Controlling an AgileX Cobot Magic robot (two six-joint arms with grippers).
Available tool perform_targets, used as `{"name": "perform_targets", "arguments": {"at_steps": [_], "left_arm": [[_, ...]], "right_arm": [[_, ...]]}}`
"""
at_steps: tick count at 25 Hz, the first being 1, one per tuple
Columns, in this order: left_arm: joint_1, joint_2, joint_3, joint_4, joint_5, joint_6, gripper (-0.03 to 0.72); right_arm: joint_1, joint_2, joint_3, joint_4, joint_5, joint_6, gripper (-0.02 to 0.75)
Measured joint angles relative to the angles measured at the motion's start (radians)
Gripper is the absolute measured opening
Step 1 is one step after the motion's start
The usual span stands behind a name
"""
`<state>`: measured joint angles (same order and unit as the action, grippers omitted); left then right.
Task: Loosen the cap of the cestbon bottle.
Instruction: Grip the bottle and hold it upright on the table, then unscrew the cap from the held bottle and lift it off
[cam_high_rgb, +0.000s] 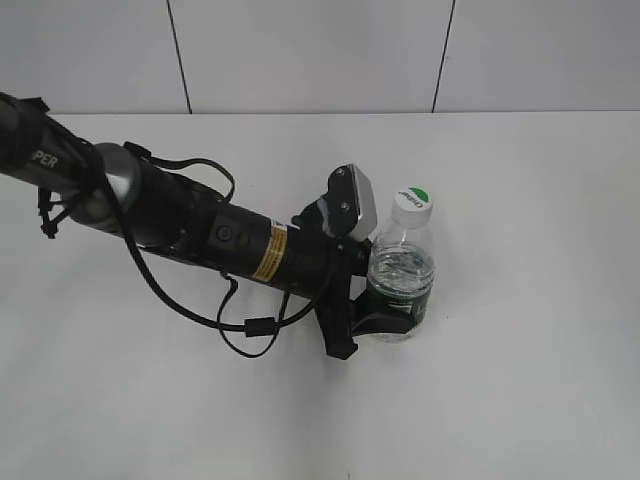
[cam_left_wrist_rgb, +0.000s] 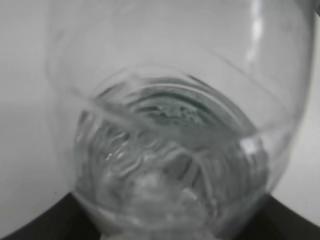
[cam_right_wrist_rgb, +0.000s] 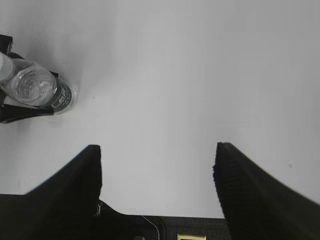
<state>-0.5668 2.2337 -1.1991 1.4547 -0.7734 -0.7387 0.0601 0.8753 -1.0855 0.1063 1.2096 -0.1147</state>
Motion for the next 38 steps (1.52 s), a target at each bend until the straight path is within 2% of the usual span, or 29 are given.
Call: {"name": "perform_targets", "arguments": {"at_steps": [6,15,24,33,38], "left_arm": [[-0.001,-0.002,0.000,0.002,0.014,0.000,0.414],[-0.001,-0.003,0.000,0.002,0.021,0.000,0.414],[-0.001,-0.003,0.000,0.002,0.022,0.000,0.414],[-0.001,-0.004,0.000,0.001,0.024,0.000,0.414],[-0.001,-0.004,0.000,0.001,0.025,0.000,0.414]], "right_arm": [[0.000,0.220,-0.143,0.043,0.002,-0.011,0.494],[0.016,0.385,-0.159,0.139,0.006,-0.013,0.472],[0.250,0.561,-0.219,0.060,0.009,0.050,0.441],[0.414,0.756,-0.411,0.051,0.009,0.098,0.440],[0.460,0.828,-0.451,0.051,0.009,0.115,0.440]]}}
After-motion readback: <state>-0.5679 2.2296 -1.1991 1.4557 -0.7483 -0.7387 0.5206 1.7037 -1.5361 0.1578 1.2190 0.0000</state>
